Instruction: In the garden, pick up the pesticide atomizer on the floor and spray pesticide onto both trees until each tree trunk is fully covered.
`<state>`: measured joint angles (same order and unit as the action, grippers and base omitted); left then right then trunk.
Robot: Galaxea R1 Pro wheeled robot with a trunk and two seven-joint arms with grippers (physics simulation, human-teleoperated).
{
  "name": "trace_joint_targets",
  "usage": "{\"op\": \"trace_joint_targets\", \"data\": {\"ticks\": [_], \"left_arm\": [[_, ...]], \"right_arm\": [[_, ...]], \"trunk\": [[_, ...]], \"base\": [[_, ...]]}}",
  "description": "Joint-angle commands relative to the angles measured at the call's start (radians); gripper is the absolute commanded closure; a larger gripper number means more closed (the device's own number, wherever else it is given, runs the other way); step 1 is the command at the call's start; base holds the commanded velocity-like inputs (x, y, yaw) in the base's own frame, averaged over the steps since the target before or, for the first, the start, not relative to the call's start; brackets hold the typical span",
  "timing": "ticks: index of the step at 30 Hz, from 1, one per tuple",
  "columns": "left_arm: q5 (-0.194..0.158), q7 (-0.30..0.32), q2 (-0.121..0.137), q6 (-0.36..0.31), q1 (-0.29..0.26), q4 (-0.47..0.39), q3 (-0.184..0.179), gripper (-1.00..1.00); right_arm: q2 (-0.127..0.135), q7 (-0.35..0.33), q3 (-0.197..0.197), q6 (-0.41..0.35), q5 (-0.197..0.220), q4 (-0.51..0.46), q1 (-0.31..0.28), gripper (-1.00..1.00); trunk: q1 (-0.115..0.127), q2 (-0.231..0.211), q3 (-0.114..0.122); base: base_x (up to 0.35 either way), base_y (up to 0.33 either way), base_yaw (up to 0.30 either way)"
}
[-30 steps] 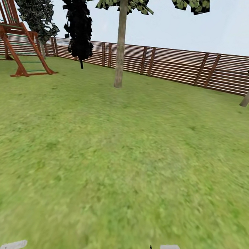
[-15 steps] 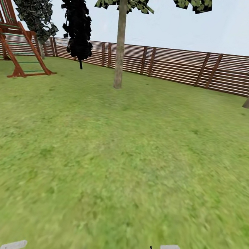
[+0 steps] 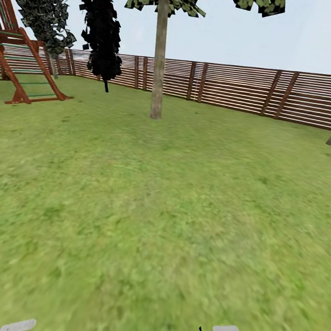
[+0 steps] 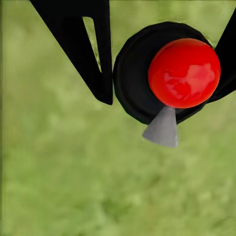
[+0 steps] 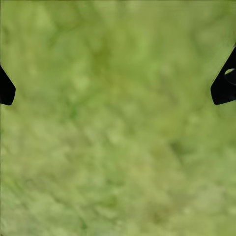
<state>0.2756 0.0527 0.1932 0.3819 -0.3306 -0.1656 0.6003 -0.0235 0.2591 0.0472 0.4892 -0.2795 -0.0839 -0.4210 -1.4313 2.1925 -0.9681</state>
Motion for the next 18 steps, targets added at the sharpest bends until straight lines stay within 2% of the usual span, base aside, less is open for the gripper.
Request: {"op": "trace_joint_targets", "data": {"ticks": [1,5,10,18], "left_arm": [[0.005,0.006,0.0,0.003,-0.001,0.001,0.009,1.0],[0.005,0.006,0.0,0.003,-0.001,0.001,0.009,1.0],[0.005,0.006,0.0,0.004,-0.001,0.001,0.009,1.0],[0.005,0.006,0.0,0.003,-0.001,0.001,0.009,1.0]], "right_arm": [[-0.001,0.006,0.005,0.002,-0.01,0.001,0.0,-1.0],[-0.002,0.006,0.005,0.002,-0.01,0.001,0.0,-1.0],[-0.003,0.006,0.005,0.002,-0.01,0.001,-0.001,-1.0],[-0.003,0.006,0.005,0.002,-0.01,0.001,0.0,-1.0]], "trunk": [[0.0,0.0,-0.001],[0.0,0.0,-0.001],[0.0,0.0,-0.001],[0.0,0.0,-0.001]], "base": [[0.338,0.0,0.0],[0.338,0.0,0.015],[0.338,0.0,0.156],[0.338,0.0,0.01]]}}
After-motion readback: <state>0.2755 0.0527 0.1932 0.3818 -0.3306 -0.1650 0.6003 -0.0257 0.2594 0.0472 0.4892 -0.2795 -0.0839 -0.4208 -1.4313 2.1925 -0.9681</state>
